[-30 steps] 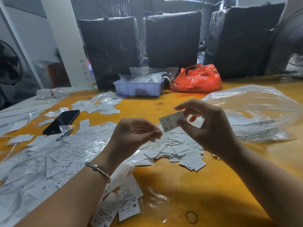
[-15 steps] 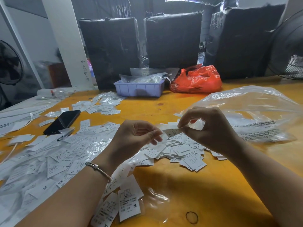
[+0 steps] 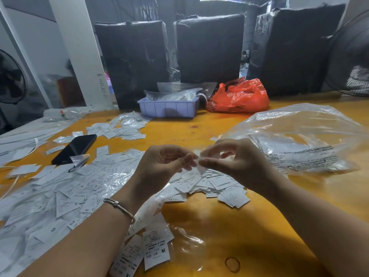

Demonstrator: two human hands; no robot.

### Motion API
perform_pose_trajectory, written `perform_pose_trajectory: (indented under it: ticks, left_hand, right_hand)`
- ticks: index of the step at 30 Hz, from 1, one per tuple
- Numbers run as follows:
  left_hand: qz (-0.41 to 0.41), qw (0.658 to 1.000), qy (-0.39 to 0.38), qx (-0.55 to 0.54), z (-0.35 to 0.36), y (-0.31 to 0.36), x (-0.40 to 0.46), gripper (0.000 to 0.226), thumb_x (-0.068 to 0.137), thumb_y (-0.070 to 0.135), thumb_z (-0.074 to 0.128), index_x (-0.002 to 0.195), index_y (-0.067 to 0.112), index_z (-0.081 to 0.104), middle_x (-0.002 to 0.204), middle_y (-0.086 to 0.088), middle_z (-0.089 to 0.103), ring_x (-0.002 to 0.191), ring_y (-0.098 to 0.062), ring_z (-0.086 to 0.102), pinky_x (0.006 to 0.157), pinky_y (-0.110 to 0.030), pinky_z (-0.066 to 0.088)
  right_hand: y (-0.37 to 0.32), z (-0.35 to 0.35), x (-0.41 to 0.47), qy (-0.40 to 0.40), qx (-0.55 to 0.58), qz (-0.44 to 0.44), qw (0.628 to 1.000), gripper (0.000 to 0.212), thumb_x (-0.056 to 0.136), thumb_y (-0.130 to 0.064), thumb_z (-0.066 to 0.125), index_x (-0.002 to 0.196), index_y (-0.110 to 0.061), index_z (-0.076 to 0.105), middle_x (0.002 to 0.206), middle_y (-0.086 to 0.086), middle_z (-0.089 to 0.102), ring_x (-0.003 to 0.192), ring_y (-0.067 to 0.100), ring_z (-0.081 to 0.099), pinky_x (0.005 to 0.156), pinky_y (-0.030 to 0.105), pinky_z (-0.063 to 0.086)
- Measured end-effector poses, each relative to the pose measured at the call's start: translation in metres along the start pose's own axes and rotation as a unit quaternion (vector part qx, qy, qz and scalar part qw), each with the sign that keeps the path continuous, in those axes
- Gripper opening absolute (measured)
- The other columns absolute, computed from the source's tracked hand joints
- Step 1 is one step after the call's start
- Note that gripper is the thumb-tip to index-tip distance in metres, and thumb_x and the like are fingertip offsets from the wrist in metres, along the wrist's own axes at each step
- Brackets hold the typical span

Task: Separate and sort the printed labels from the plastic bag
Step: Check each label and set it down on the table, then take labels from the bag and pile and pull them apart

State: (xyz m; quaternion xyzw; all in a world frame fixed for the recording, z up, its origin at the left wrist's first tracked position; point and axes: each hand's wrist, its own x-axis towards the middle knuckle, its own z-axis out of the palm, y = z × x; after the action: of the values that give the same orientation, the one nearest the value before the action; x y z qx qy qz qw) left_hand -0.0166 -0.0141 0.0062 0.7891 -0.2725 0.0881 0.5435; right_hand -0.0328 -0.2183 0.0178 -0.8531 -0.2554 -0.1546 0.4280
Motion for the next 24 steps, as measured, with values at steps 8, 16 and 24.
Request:
perform_pose_trajectory:
  ticks: [8, 16, 24]
  left_hand:
    - [-0.015, 0.997, -0.064, 0.038, 0.002, 0.0, -0.001, 0.019, 0.082, 0.03, 0.071, 0.091, 0.015, 0.076, 0.086, 0.004, 0.075, 0.083, -0.012, 0.07, 0.073, -0.026, 0.057]
    - [0.041, 0.998, -0.011, 0.04, 0.002, 0.003, -0.001, 0.027, 0.071, 0.026, 0.074, 0.084, 0.002, 0.075, 0.075, -0.008, 0.074, 0.07, -0.021, 0.07, 0.07, -0.029, 0.059]
    - [0.047, 0.998, -0.001, 0.044, 0.002, 0.005, -0.002, 0.028, 0.068, 0.026, 0.075, 0.084, 0.003, 0.075, 0.078, -0.004, 0.075, 0.072, -0.016, 0.072, 0.071, -0.028, 0.06]
  right_hand:
    - [0.001, 0.0, 0.0, 0.033, -0.01, -0.029, 0.999, 0.005, 0.077, -0.016, 0.075, 0.073, -0.017, 0.075, 0.071, -0.004, 0.071, 0.066, 0.007, 0.061, 0.07, 0.029, 0.05]
    - [-0.002, -0.01, 0.0, 0.102, -0.027, -0.029, 0.994, 0.016, 0.079, -0.004, 0.069, 0.088, -0.016, 0.076, 0.083, -0.006, 0.073, 0.075, 0.007, 0.065, 0.074, 0.034, 0.052]
    - [-0.019, -0.013, -0.004, 0.197, -0.032, -0.143, 0.969, 0.045, 0.079, -0.013, 0.075, 0.121, -0.02, 0.059, 0.096, -0.017, 0.064, 0.091, -0.006, 0.061, 0.084, 0.009, 0.048]
